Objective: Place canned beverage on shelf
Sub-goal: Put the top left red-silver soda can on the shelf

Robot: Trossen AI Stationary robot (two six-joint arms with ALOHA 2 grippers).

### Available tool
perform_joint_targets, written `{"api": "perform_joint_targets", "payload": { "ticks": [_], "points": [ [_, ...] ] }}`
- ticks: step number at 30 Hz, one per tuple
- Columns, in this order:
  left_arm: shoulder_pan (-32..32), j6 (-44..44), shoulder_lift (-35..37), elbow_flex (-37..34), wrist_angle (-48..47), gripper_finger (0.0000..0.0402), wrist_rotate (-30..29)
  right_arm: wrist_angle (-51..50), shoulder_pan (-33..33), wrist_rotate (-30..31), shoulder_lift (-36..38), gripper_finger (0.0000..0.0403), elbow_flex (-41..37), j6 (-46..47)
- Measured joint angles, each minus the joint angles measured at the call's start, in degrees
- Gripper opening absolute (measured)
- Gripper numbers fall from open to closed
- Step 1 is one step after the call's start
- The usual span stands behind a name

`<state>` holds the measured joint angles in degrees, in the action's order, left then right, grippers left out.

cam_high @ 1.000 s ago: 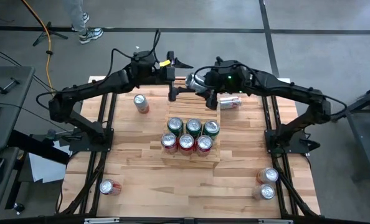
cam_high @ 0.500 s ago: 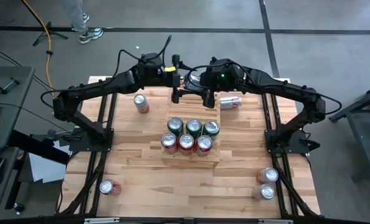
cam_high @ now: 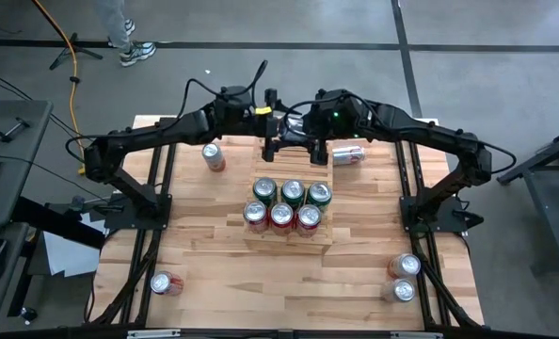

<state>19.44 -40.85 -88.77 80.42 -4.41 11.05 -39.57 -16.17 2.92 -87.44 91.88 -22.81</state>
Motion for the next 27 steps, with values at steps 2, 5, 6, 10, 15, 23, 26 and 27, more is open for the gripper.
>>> {"api": "perform_joint_targets", "payload": {
  "ticks": [2, 5, 6, 10, 15, 23, 26, 27],
  "points": [
    [-0.22, 0.05, 0.0, 0.0, -0.52, 0.0278, -0.23, 0.09, -0.03, 0.08, 0.0, 0.0283, 0.0, 0.02],
    [-0.34, 0.04, 0.0, -0.02, -0.96, 0.0241, -0.89, -0.26, -0.01, -0.01, 0.0, 0.0283, -0.02, -0.57],
    [-0.36, -0.02, 0.0, -0.02, -0.99, 0.0241, -1.38, -0.33, -0.01, -0.01, 0.0, 0.0283, -0.02, -0.76],
    [-0.39, -0.21, 0.0, -0.02, -0.98, 0.0241, -2.12, -0.35, -0.01, 0.04, 0.0, 0.0283, -0.02, -1.29],
    [-0.39, -0.17, 0.0, -0.02, -0.98, 0.0241, -2.32, -0.42, -0.01, 0.08, 0.0, 0.0283, -0.02, -1.25],
    [-0.34, 0.44, -0.13, -0.09, -0.69, 0.0241, -3.75, 1.26, 0.03, 1.45, 0.0, 0.0333, -0.01, 2.05],
    [-0.24, 0.43, -0.53, -0.28, -2.19, 0.0241, -5.44, 2.67, 0.05, 3.12, 0.37, 0.0382, 0.29, 4.98],
    [-0.22, 0.29, -0.55, -0.44, -2.86, 0.0241, -6.01, 2.97, 0.05, 3.17, 0.37, 0.0387, 0.31, 5.58]
  ]
}}
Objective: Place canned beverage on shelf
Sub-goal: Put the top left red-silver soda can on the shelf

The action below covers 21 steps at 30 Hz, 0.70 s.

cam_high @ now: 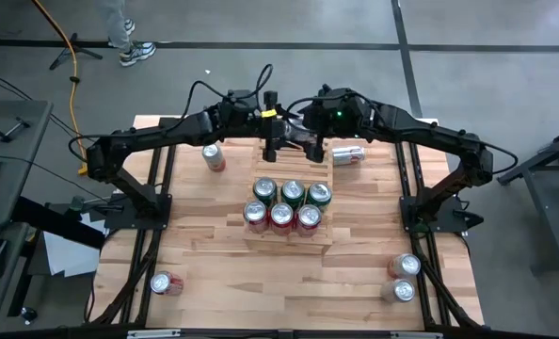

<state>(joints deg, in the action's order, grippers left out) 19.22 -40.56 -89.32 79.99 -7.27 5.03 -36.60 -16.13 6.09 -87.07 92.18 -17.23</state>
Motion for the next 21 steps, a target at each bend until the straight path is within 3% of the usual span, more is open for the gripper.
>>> {"api": "perform_joint_targets", "payload": {
  "ticks": [8, 15, 21],
  "points": [
    [0.35, 1.41, 0.15, 0.2, -5.18, 0.0241, -0.61, -0.9, -0.04, 0.53, -0.11, 0.0378, -0.06, -0.36],
    [1.86, 1.7, 1.95, 0.2, -6.83, 0.0241, -3.2, -4.72, -1.64, 5.45, 2.05, 0.0379, -0.2, -0.5],
    [8.13, 10.61, 8.27, 0.22, -6.03, 0.0241, -3.72, -9.75, -5.67, 0.99, 6.4, 0.038, -0.22, 4.48]
  ]
}}
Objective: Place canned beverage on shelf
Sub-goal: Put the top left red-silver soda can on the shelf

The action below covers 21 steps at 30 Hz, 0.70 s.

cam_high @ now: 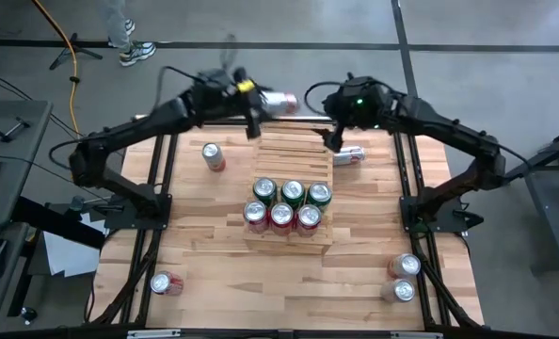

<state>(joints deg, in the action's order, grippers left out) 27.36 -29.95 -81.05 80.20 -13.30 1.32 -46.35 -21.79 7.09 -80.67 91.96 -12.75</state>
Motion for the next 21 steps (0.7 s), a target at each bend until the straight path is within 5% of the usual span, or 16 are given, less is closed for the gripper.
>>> {"api": "perform_joint_targets", "payload": {
  "ticks": [5, 11, 15, 21],
  "points": [
    [6.36, 16.25, 4.48, 0.09, 3.19, 0.0241, 9.17, 4.76, -3.87, -11.53, 2.52, 0.038, -3.28, 6.98],
    [8.76, 34.11, 5.21, 0.09, 13.91, 0.0241, 16.76, 27.14, -5.91, -22.35, 2.87, 0.0381, -12.57, 16.03],
    [7.21, 45.41, 3.89, 0.11, 21.14, 0.0241, 15.82, 47.56, -5.73, -23.88, 2.58, 0.0381, -18.43, 22.53],
    [4.17, 60.27, 1.06, 0.1, 33.99, 0.0241, 6.29, 74.56, -5.51, -22.6, 2.27, 0.0381, -22.82, 34.16]
  ]
}}
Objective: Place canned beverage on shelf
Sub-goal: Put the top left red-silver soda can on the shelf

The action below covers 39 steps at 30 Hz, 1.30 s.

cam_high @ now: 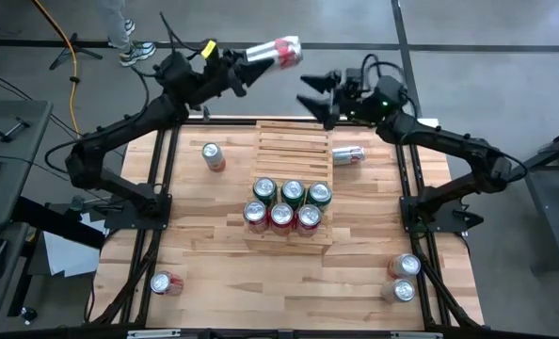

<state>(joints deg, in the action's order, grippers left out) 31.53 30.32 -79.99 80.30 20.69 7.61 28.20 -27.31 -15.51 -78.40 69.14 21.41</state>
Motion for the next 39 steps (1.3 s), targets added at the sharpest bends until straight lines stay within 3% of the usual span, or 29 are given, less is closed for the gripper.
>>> {"api": "perform_joint_targets", "payload": {
  "ticks": [5, 10, 21, 34, 39],
  "points": [
    [-2.72, 5.68, -3.04, 0.05, 7.88, 0.0241, -8.42, 14.14, 1.08, 7.72, -1.95, 0.0381, 0.0, 10.51],
    [-4.61, 9.14, -5.68, 0.03, 14.54, 0.0241, -11.55, 15.44, 1.22, 14.53, -4.32, 0.0381, 0.82, 19.59],
    [-6.98, 11.64, -7.55, 0.07, 15.78, 0.0241, -14.37, 16.76, 1.48, 14.5, -8.06, 0.0381, 7.71, 23.29],
    [-9.21, 11.29, -7.71, -0.01, 11.71, 0.0241, -13.91, 13.48, 1.96, 16.14, -8.15, 0.038, 8.87, 23.62],
    [-9.21, 8.98, -7.71, -0.01, 12.06, 0.0241, -12.06, 13.34, 2.4, 16.81, -8.15, 0.0347, 8.87, 23.58]
  ]
}}
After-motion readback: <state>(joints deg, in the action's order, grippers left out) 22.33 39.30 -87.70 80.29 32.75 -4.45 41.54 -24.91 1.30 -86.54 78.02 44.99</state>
